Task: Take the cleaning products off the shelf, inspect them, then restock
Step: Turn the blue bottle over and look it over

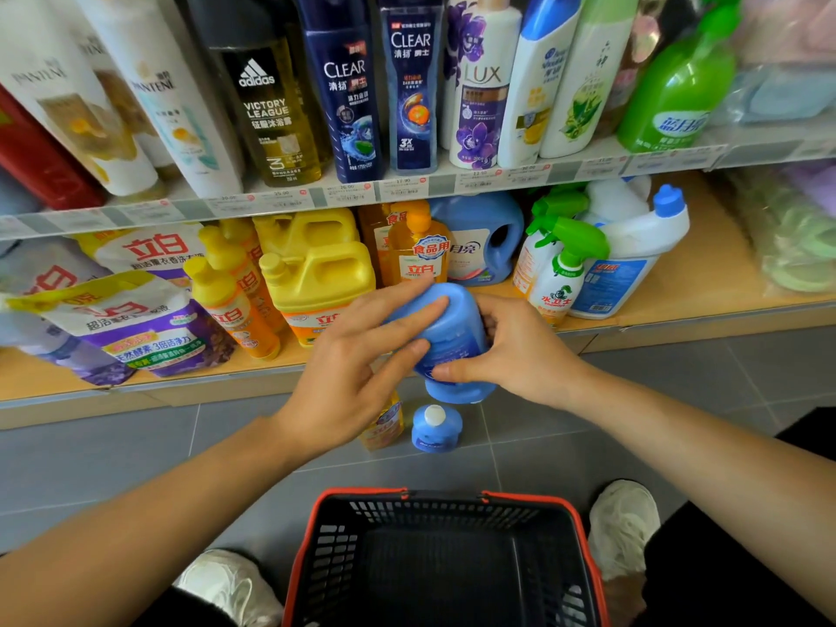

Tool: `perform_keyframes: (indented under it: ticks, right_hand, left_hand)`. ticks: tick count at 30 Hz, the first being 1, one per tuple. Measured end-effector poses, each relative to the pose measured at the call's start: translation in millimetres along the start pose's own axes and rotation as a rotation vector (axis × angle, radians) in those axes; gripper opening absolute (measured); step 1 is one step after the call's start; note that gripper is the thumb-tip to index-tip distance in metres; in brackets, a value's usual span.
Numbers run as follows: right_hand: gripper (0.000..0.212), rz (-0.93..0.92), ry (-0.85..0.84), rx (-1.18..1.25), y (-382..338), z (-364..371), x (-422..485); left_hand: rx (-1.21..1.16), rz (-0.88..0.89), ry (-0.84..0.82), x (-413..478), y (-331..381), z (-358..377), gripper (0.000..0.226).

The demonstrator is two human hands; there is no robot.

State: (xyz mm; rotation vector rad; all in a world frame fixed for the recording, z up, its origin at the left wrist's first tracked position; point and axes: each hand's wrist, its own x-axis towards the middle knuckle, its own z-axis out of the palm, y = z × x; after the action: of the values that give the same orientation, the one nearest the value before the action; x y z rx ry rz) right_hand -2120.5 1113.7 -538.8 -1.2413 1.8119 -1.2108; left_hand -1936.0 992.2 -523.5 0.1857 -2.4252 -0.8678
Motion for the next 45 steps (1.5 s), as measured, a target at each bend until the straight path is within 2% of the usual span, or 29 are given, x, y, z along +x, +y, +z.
perform_keyframes:
  ticks: [3,9,12,15,17,21,24,28,30,32,34,35,38,42,45]
  right_hand:
    - [0.054,0.002,-0.010,0.003,0.5,0.0,-1.9]
    - [0.053,0.010,-0.018,0.036,2.2,-1.8,-4.0]
    - [0.063,0.010,-0.018,0.087,2.6,-0.9,-3.1]
    - [0.075,0.007,-0.028,0.114,3.4,-0.2,-2.8]
    - [0.072,0.002,-0.040,0.099,5.6,0.2,-3.0]
    - [0.067,0.013,-0.023,0.095,7.6,-0.5,-3.1]
    - [0.067,0.027,0.018,0.062,10.0,-0.7,-3.8]
    - [0.066,0.068,0.063,0.132,13.8,-4.4,-3.5]
    - [0.063,0.084,0.102,0.209,13.9,-8.5,-2.9]
    - [0.063,0.098,0.144,0.282,12.3,-10.7,-2.3]
    - [0.066,0.092,0.193,0.361,9.7,-9.9,-2.1]
    - [0.068,0.085,0.220,0.402,9.0,-9.2,-1.9]
    - [0.078,0.089,0.244,0.544,8.8,-7.1,-1.2]
    - [0.064,0.159,0.224,0.664,11.3,-5.3,1.1]
    - [0.069,0.214,0.225,0.642,12.6,-8.1,5.5]
  left_hand:
    - [0.096,0.150,0.019,0.4,-2.3,-0.4,0.037]
    - [0.118,0.214,0.077,2.4,-7.2,-7.9,0.028]
    - [0.154,0.151,0.173,2.9,-9.3,-11.7,0.023]
    - [0.145,0.003,0.195,4.7,-11.2,-13.8,0.031]
    - [0.087,-0.074,0.159,4.6,-12.7,-13.3,0.033]
    - [-0.001,-0.059,0.050,3.5,-15.5,-7.6,0.029]
    - [-0.078,-0.083,0.031,3.9,-19.4,-6.7,0.030]
    - [-0.071,-0.268,-0.018,-1.6,-27.7,2.6,0.061]
    - [-0.084,-0.448,-0.112,-6.5,-37.4,10.2,0.070]
    - [-0.125,-0.601,-0.295,-13.4,-48.1,18.6,0.064]
    - [-0.260,-0.658,-0.444,-23.5,-52.5,28.2,0.057]
    - [-0.349,-0.674,-0.464,-28.7,-51.8,32.7,0.057]
    - [-0.547,-0.728,-0.373,-35.6,-48.8,38.6,0.061]
    - [-0.734,-0.766,-0.234,-39.1,-51.2,39.0,0.047]
    - [-0.828,-0.824,-0.066,-45.1,-50.5,37.4,0.053]
